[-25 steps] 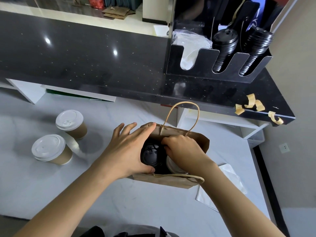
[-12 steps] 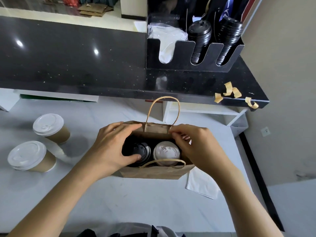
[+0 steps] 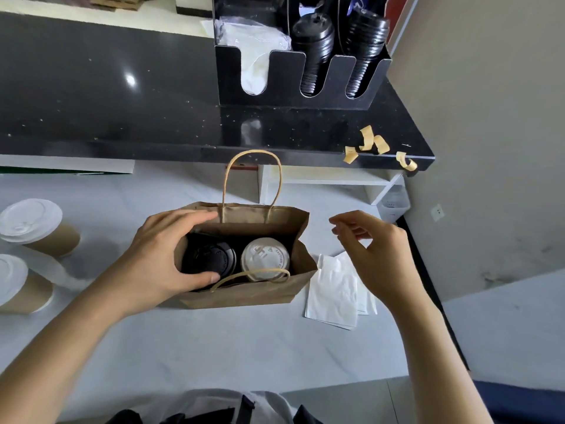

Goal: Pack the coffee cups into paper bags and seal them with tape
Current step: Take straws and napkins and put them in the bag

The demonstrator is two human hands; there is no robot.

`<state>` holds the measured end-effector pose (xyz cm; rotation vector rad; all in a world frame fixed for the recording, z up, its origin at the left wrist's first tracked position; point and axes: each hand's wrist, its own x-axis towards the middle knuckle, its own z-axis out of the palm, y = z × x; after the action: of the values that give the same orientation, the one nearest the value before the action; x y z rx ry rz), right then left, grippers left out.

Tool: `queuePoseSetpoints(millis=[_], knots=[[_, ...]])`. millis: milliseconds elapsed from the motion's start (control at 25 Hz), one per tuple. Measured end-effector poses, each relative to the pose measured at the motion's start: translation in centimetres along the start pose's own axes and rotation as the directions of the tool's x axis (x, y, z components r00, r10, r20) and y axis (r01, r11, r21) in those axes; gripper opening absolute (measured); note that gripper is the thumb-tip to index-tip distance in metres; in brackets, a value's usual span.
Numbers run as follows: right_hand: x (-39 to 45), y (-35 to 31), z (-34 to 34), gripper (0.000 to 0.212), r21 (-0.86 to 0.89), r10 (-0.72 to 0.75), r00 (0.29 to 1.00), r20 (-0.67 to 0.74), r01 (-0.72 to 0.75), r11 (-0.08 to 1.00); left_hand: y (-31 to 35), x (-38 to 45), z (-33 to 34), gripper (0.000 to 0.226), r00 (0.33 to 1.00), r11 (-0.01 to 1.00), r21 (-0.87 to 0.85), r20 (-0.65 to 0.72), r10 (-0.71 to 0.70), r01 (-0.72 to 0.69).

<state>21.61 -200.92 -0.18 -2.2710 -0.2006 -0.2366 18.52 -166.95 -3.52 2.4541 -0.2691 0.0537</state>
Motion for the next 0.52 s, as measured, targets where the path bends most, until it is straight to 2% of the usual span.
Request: queuePoseSetpoints(millis=[200, 320, 440, 520], knots=[[-1.9, 5.8, 1.0, 0.011, -0.124, 0.144, 0.989, -0.020, -0.145, 0.982, -0.2, 0.0, 0.5, 0.097, 0.999, 0.999, 0.006, 0.017, 0.033, -0.033], [-3.7, 8.8, 3.4, 0.009, -0.213, 0.264, 0.964, 0.035, -0.251, 0.944, -0.4, -0.1, 0.5, 0.097, 0.999, 0.999, 0.008, 0.015, 0.048, -0.048], [-5.9, 10.5, 6.4, 0.021, -0.287, 0.345, 0.928, 0.141, -0.295, 0.911, -0.5, -0.2, 0.6, 0.095, 0.998, 0.998, 0.011, 0.002, 0.057, -0.057], [-7.1, 11.1, 8.3, 0.041, -0.416, 0.351, 0.925, 0.147, -0.265, 0.870, -0.5, -0.3, 0.6, 0.095, 0.998, 0.998, 0.016, -0.003, 0.067, -0.067]])
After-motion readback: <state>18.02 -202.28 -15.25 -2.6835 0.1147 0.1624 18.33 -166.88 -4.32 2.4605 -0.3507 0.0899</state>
